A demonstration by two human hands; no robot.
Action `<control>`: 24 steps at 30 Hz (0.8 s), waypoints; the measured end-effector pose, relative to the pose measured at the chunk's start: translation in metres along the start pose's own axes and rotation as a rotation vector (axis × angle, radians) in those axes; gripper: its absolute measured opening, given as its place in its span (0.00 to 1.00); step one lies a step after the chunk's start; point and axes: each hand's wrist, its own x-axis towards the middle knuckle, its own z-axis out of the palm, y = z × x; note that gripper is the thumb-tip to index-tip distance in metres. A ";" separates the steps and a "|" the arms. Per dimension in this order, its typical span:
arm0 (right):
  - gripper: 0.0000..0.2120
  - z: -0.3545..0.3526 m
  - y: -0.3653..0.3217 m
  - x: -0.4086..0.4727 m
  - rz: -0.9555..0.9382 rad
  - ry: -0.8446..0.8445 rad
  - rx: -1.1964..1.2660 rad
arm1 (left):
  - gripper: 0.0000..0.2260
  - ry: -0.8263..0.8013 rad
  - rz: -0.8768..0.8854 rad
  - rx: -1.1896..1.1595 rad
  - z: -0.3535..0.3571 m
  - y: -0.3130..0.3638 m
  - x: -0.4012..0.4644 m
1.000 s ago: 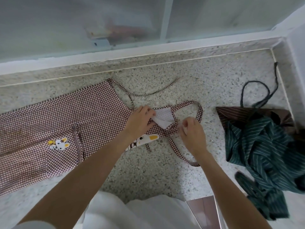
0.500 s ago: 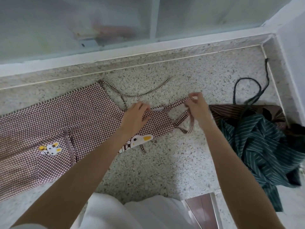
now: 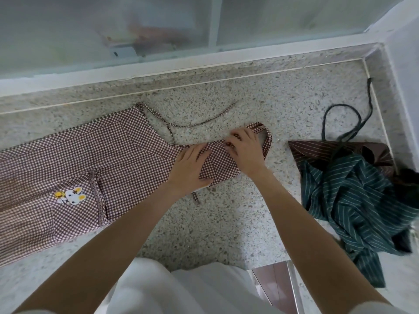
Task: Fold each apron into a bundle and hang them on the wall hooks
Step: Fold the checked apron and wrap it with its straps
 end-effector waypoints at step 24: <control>0.21 0.085 -0.285 -0.069 -0.695 -0.324 -0.136 | 0.24 0.110 -0.541 -0.132 -0.003 -0.145 -0.331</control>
